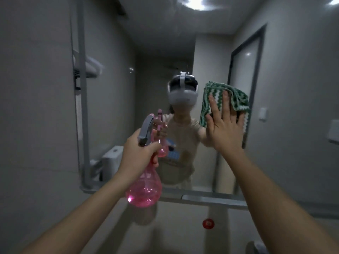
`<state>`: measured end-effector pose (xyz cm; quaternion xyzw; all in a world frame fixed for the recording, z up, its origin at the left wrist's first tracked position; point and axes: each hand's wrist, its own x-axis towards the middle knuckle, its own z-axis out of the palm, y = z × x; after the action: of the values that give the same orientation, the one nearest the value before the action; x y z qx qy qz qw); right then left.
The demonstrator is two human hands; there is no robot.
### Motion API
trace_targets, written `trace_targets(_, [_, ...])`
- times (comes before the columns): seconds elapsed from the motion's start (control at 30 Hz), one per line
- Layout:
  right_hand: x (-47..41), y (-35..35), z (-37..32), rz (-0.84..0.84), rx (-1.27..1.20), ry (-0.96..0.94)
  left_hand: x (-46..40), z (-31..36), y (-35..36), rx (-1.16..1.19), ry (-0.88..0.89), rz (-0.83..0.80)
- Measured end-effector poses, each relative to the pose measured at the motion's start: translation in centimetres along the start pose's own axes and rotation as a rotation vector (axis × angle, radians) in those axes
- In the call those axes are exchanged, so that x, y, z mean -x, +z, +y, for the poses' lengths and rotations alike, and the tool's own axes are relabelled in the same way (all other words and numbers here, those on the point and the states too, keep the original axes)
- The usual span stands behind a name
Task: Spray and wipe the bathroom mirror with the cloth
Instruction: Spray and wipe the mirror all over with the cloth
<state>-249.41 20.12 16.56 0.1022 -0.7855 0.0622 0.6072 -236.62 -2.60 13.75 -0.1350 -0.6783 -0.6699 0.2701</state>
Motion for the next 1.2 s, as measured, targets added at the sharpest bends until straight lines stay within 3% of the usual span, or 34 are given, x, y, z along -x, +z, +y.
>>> trace_targets(0.7, [-0.1, 0.4, 0.0, -0.017, -0.06, 0.007, -0.8, 2.6, 0.3, -0.003, 0.028, 0.071])
trace_targets(1.2, [0.9, -1.6, -0.5, -0.164, -0.09, 0.064, 5.8, -5.5, 1.1, -0.084, -0.226, 0.082])
